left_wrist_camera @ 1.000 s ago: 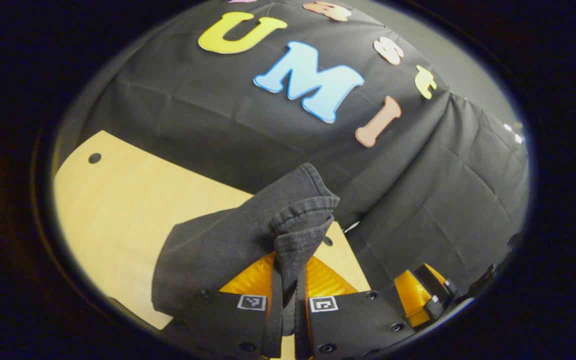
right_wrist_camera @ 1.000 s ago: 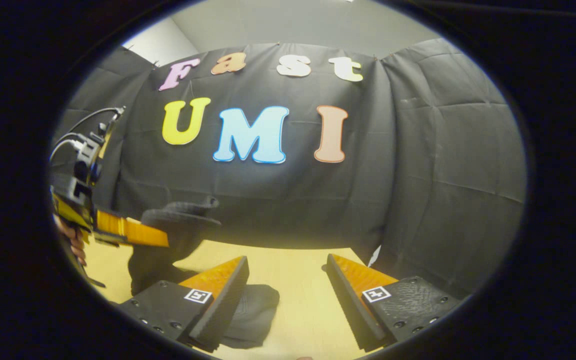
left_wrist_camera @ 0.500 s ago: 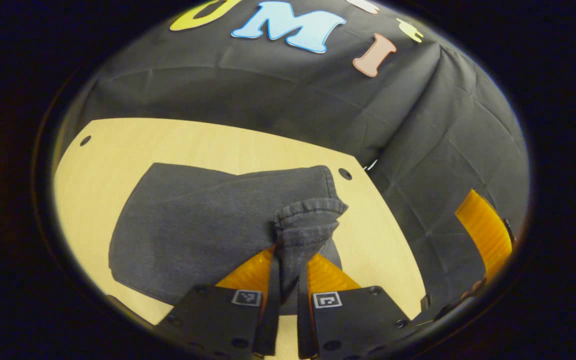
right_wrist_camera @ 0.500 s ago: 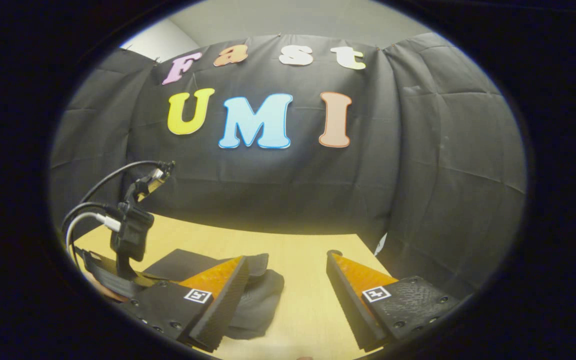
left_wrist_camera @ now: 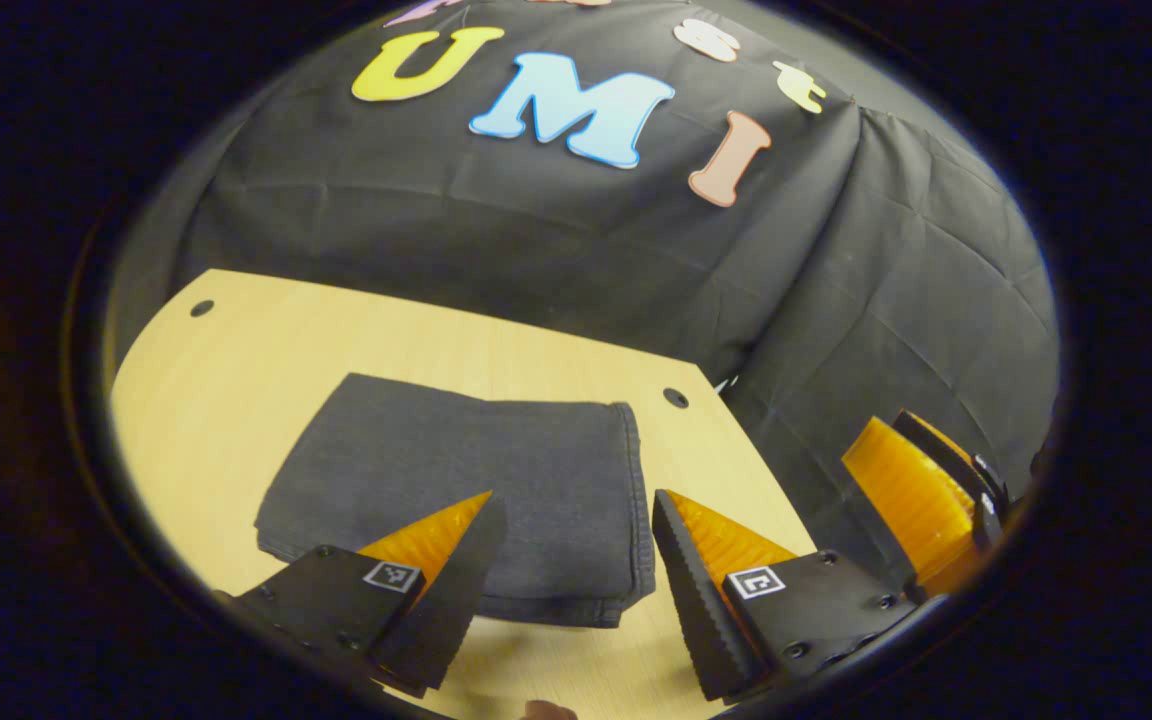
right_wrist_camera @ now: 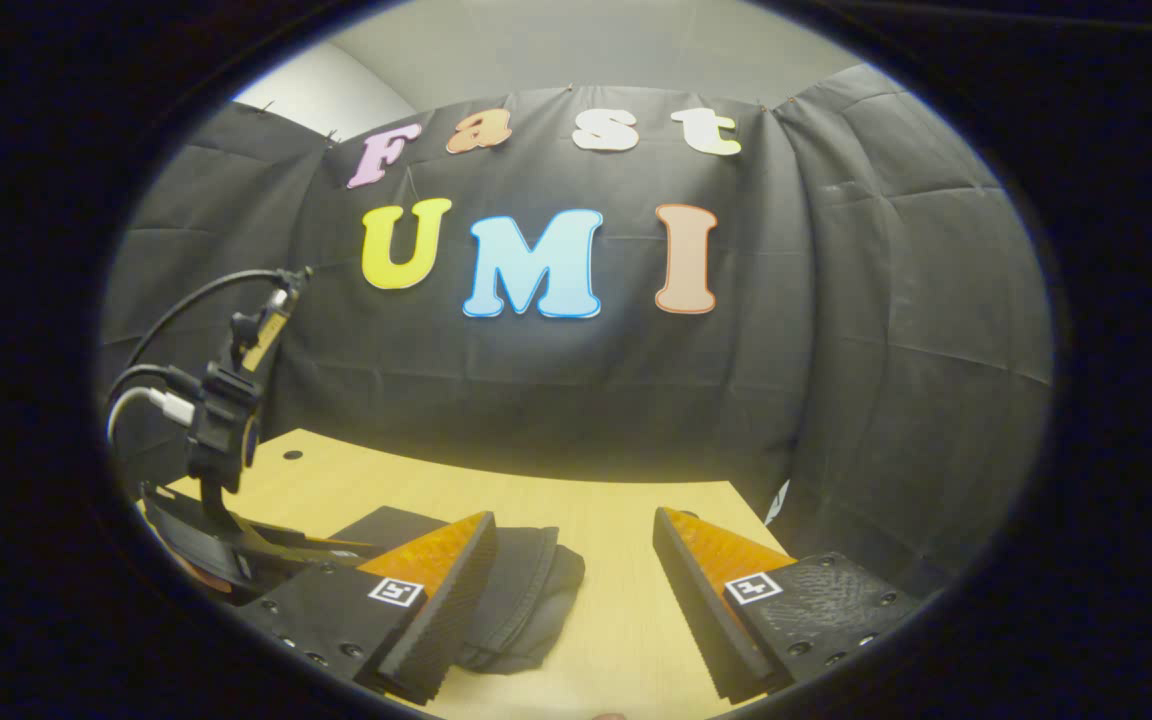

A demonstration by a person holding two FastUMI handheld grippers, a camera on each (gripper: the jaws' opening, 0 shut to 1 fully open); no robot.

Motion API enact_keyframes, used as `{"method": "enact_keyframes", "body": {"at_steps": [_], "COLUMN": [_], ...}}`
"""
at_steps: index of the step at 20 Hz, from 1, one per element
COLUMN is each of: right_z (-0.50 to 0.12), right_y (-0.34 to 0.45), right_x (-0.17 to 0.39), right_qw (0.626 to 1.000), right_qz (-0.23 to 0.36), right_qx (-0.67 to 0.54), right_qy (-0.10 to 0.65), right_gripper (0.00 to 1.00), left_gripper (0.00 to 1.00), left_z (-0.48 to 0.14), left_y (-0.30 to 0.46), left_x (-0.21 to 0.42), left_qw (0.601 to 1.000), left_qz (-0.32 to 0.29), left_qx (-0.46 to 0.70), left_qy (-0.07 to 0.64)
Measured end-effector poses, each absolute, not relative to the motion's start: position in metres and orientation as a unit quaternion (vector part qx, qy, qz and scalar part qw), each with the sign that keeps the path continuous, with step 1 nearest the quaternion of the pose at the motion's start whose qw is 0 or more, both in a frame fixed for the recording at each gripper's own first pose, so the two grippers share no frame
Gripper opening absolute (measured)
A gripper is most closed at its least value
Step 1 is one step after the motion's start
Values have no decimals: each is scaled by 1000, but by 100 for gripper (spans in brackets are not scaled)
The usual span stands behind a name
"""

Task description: Grasp the waist and the cuffs of the jeans and fold them to make the two legs overlap; first hold the waist and fold one-third of the jeans toward the cuffs, then hold the cuffs and fold the remaining one-third in the same direction to finish folding.

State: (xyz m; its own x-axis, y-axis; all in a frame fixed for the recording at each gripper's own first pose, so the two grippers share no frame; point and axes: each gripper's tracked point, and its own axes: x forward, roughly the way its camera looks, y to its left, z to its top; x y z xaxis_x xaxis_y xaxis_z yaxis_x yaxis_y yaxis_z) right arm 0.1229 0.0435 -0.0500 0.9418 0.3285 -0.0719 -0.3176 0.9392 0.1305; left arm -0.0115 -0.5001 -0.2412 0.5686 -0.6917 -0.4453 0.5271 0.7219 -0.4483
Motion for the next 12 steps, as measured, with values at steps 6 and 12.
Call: {"method": "enact_keyframes", "body": {"at_steps": [6,12], "right_z": [-16,9], "right_y": [34,41], "right_x": [104,71], "right_qw": [991,995], "right_qz": [127,96], "right_qx": [49,32], "right_qy": [9,-12], "right_gripper": [93,94], "left_gripper": [98,96], "left_z": [-152,-82], "left_y": [-421,-356], "left_x": [-2,1], "left_qw": [932,961], "left_qz": [-314,-267], "left_qx": [-83,-44], "left_qy": [163,52]}}
